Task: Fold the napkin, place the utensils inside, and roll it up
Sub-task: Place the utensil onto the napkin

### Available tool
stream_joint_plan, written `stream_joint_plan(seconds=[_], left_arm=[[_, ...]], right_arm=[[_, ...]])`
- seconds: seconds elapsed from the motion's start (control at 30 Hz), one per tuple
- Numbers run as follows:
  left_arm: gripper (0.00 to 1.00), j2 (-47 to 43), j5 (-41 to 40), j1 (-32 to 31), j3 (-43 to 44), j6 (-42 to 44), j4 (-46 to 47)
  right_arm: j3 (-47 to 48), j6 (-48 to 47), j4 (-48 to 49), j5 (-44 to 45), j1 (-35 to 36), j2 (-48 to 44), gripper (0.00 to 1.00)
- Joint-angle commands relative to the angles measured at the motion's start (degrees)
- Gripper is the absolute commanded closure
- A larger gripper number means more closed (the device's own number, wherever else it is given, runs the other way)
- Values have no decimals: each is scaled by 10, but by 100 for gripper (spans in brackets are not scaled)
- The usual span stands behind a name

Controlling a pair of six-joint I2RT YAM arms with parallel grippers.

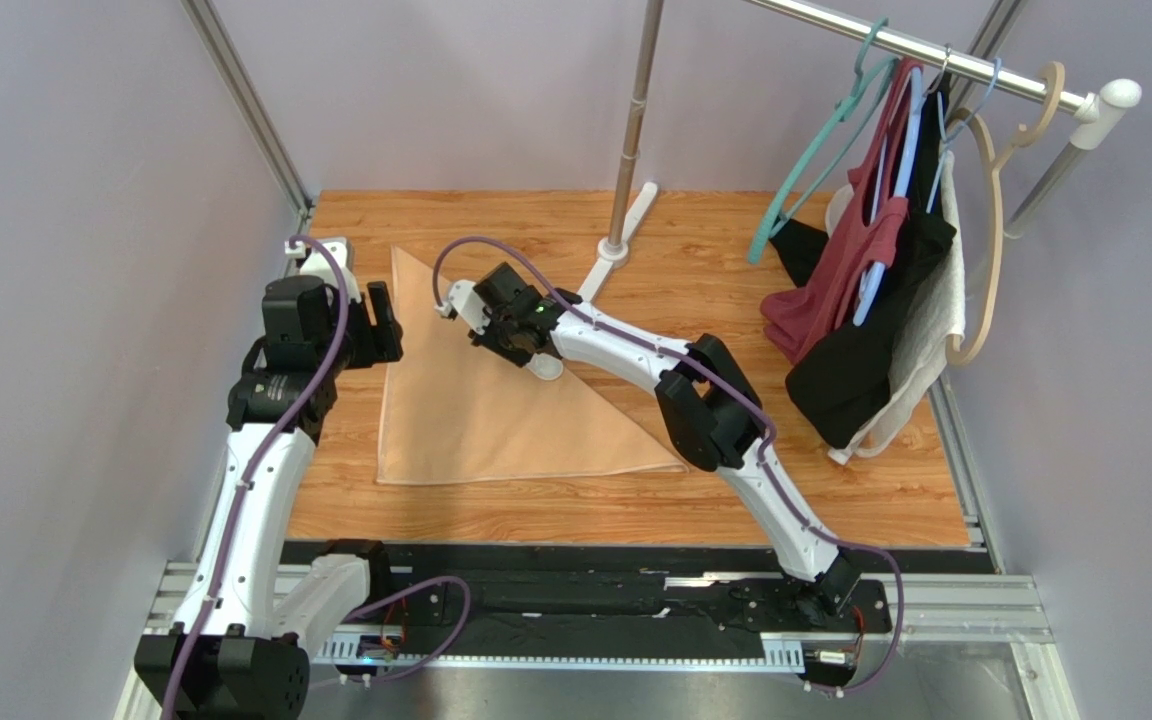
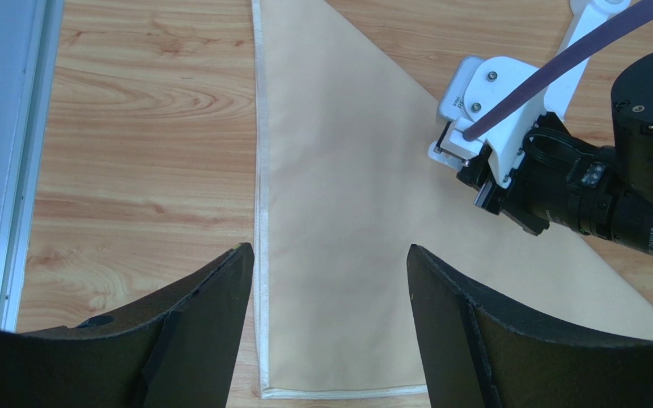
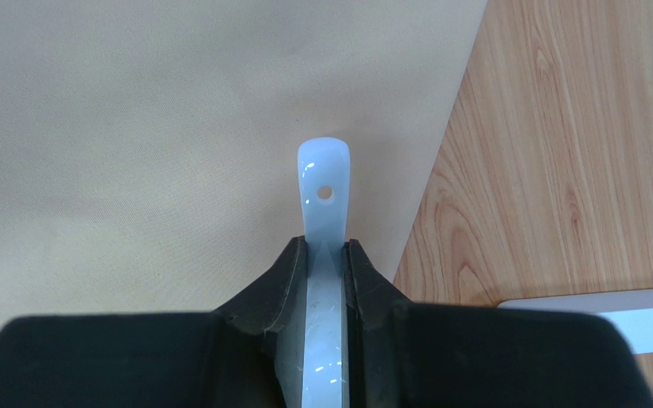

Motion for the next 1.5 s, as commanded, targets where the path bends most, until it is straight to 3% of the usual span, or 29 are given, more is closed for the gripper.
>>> stream_joint_plan(seconds=[0.0,0.43,1.47], left_arm=[[25,1,6,-2,6,9,8],[24,4,11,-2,7,5,8],[25,5,11,-8,6,7,6]], right_arm=[[35,19,-7,11,-7,6,100],[98,85,-82,11,-10,19,100],[130,146,-87,-17,-10,59,100]])
